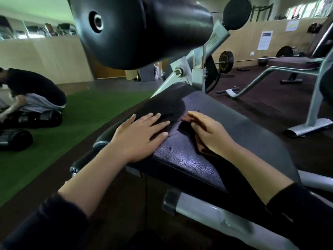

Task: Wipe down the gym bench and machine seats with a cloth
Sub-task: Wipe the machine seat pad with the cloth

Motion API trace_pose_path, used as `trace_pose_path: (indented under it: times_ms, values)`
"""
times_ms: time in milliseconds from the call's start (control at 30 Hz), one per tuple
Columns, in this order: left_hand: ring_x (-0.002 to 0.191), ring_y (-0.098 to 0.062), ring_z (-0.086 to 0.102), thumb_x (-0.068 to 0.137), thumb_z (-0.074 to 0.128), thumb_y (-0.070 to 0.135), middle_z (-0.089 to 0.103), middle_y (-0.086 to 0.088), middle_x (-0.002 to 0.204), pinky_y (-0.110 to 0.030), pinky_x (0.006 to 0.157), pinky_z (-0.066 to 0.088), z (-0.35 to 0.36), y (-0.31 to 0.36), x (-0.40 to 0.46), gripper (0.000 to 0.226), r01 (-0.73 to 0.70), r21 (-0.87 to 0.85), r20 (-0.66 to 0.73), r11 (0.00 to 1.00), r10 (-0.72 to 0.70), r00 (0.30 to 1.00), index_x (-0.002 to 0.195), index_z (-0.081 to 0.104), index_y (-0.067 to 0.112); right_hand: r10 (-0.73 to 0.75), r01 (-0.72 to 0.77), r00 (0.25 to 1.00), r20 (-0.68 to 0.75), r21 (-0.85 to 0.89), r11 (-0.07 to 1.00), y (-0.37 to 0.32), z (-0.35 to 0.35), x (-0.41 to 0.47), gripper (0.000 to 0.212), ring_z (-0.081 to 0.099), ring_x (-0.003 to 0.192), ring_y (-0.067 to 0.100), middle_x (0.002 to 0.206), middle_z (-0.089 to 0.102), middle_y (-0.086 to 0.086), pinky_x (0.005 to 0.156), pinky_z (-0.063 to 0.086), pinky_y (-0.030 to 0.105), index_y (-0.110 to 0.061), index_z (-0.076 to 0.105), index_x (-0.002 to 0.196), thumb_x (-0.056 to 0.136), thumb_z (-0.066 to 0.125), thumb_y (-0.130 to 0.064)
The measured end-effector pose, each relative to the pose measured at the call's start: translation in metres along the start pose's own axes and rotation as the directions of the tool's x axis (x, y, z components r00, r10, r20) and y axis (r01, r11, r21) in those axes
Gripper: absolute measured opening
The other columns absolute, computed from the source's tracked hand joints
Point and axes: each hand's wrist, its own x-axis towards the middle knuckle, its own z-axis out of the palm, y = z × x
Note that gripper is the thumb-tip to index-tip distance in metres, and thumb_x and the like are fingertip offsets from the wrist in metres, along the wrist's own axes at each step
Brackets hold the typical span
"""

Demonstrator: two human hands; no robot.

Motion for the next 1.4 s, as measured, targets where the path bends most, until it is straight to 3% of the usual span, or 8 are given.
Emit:
trace_pose_path:
  times_ms: [133,300,467,833,1067,1167,1267,1400]
  values:
    - [0.146,-0.003,0.01,0.082,-0.001,0.071,0.014,0.022,0.158,-0.045,0.118,0.013,0.005,-0.022,-0.029,0.069,0.055,-0.02,-0.142,0.998,-0.057,0.988,0.146,0.021,0.054,-0.07,0.073,0.994,0.084,-0.028,0.997,-0.009,0.002,-0.009,0.036,0.042,0.129,0.012,0.136,0.052,-0.007,0.11,0.031,0.035,-0.026,0.049,0.134,0.098,0.045,-0.021]
    - [0.136,-0.017,0.043,0.091,0.029,0.058,0.051,0.012,0.142,-0.046,0.108,0.036,0.021,-0.023,-0.035,0.05,0.07,-0.101,-0.433,0.992,-0.107,0.895,0.132,0.055,0.044,-0.033,0.046,0.99,0.137,-0.091,0.995,-0.008,0.008,-0.009,0.037,0.018,0.143,0.008,0.149,0.033,-0.014,0.118,0.013,0.031,-0.043,0.042,0.134,0.099,0.04,-0.031]
    - [0.131,-0.019,0.05,0.091,0.033,0.05,0.057,0.012,0.136,-0.042,0.105,0.039,0.03,-0.022,-0.028,0.047,0.09,-0.099,-0.515,0.991,-0.128,0.847,0.128,0.06,0.041,0.038,-0.015,0.987,0.158,-0.147,0.989,-0.015,0.01,-0.004,0.035,0.02,0.143,0.008,0.153,0.027,-0.014,0.117,0.019,0.034,-0.056,0.039,0.13,0.098,0.037,-0.041]
    - [0.134,-0.014,0.045,0.095,0.022,0.043,0.054,0.009,0.14,-0.037,0.111,0.037,0.03,-0.03,-0.026,0.053,0.063,-0.195,-0.516,0.979,-0.157,0.842,0.132,0.059,0.034,-0.467,0.552,0.823,0.324,-0.259,0.793,-0.053,0.017,-0.063,0.041,0.017,0.143,0.005,0.154,0.023,-0.014,0.117,0.014,0.019,-0.042,0.036,0.14,0.1,0.03,-0.04]
    - [0.13,-0.015,0.05,0.094,0.024,0.042,0.056,0.01,0.137,-0.039,0.108,0.04,0.033,-0.029,-0.025,0.053,0.078,-0.175,-0.531,0.981,-0.161,0.832,0.129,0.061,0.033,-0.316,0.342,0.903,0.291,-0.045,0.939,-0.015,0.001,-0.022,0.038,0.022,0.141,0.001,0.149,0.032,-0.018,0.117,0.021,0.034,-0.045,0.042,0.134,0.096,0.035,-0.043]
    - [0.13,-0.014,0.049,0.094,0.025,0.04,0.056,0.01,0.137,-0.037,0.108,0.04,0.033,-0.03,-0.025,0.051,0.074,-0.18,-0.531,0.981,-0.16,0.832,0.13,0.061,0.032,-0.267,0.295,0.935,0.235,-0.094,0.951,-0.039,0.021,-0.008,0.037,0.024,0.139,0.001,0.148,0.035,-0.016,0.116,0.015,0.019,-0.044,0.043,0.133,0.097,0.037,-0.039]
    - [0.133,-0.011,0.045,0.096,0.027,0.038,0.054,0.012,0.139,-0.034,0.112,0.035,0.031,-0.031,-0.024,0.048,0.082,-0.195,-0.502,0.977,-0.172,0.848,0.133,0.058,0.033,-0.378,0.423,0.896,0.233,-0.19,0.886,-0.064,0.033,-0.029,0.04,0.024,0.139,0.005,0.15,0.034,-0.01,0.111,0.008,0.006,-0.039,0.043,0.137,0.098,0.034,-0.04]
    - [0.134,-0.011,0.045,0.094,0.024,0.04,0.054,0.012,0.139,-0.035,0.111,0.036,0.031,-0.031,-0.024,0.051,0.076,-0.183,-0.51,0.98,-0.161,0.845,0.132,0.058,0.034,-0.527,0.605,0.77,0.36,-0.15,0.782,-0.043,0.009,-0.066,0.039,0.02,0.143,0.011,0.153,0.029,-0.011,0.117,0.021,0.03,-0.034,0.045,0.137,0.099,0.034,-0.034]
